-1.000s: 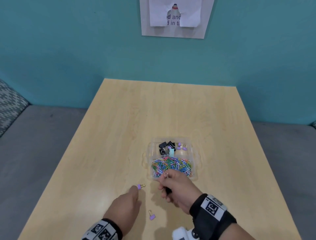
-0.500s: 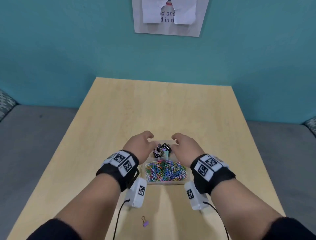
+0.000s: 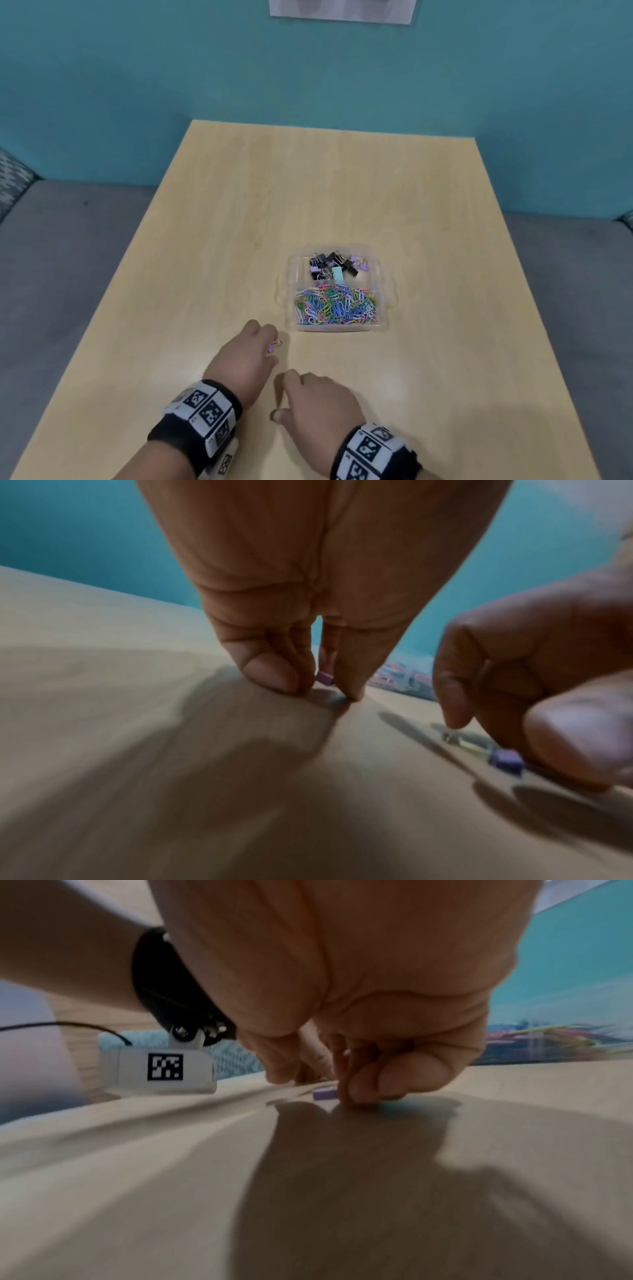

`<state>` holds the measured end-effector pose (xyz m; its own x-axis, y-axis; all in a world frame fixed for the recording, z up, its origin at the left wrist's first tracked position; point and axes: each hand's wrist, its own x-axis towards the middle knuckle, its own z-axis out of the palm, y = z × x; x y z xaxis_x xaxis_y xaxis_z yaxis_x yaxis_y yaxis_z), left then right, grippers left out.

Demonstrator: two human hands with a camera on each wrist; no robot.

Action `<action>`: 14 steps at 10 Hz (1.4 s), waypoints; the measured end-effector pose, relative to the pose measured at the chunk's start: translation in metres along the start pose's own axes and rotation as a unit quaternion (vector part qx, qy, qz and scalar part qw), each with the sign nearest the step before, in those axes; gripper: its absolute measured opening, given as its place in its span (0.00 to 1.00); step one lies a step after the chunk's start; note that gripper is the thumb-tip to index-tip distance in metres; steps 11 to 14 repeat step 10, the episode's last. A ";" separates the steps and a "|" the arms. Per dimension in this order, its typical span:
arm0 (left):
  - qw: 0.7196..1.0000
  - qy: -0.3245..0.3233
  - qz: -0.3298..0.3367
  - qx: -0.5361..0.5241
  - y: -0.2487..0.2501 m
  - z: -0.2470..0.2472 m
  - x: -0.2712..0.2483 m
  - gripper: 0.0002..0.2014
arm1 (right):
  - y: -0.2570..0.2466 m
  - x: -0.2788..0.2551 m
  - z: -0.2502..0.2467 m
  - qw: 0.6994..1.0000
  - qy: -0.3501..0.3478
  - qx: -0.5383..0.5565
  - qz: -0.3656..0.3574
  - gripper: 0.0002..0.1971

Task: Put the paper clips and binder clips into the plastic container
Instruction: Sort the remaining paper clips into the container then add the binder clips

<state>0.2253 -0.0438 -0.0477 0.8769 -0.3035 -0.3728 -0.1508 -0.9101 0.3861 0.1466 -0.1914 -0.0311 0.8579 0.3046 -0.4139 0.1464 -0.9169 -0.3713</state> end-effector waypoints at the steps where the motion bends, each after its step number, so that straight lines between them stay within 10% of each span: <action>1: 1.000 0.009 0.008 0.001 0.002 0.002 0.002 0.04 | -0.003 0.003 0.004 1.000 -0.002 -0.028 -0.009 0.13; 6: 0.999 0.021 -0.009 -0.031 0.015 -0.018 0.014 0.07 | 0.031 0.006 -0.024 0.994 -0.070 0.068 -0.058 0.17; 9: 0.995 0.087 0.028 -0.045 0.070 -0.080 0.091 0.06 | 0.100 0.067 -0.135 0.941 0.189 0.239 0.148 0.07; 14: 0.991 0.088 0.015 -0.100 0.084 -0.083 0.101 0.12 | 0.107 0.083 -0.142 0.929 0.200 0.266 0.160 0.05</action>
